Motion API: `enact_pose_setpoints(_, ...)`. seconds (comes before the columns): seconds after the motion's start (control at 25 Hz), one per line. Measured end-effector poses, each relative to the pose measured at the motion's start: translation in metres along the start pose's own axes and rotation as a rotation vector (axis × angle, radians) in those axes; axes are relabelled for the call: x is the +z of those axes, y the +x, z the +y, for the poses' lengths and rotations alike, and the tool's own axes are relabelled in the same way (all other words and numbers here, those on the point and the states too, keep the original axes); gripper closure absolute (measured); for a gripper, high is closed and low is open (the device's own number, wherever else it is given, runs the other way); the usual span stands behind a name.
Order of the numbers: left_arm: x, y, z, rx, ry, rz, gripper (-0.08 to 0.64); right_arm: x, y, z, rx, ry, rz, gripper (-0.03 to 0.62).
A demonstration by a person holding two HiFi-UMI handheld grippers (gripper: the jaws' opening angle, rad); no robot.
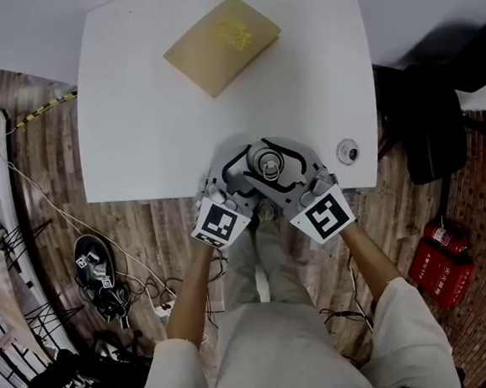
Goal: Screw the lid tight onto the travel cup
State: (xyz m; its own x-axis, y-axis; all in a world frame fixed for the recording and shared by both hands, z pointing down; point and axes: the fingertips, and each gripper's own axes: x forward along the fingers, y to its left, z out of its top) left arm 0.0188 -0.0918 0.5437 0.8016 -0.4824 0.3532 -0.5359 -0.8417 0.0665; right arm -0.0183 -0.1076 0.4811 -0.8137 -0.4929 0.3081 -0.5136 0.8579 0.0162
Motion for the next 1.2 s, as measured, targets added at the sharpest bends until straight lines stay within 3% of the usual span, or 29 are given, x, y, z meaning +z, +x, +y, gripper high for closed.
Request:
enact_pose_setpoints(0.6,-0.002,0.0,0.0,0.001,0.014,0.013,0.23,-0.004,0.001,0.003,0.046,-0.068,0.087,0.336)
enact_pose_setpoints(1.2,-0.002,-0.001,0.0,0.01,0.013,0.012,0.23,-0.001,-0.002,-0.014,-0.393,0.058,0.033,0.336)
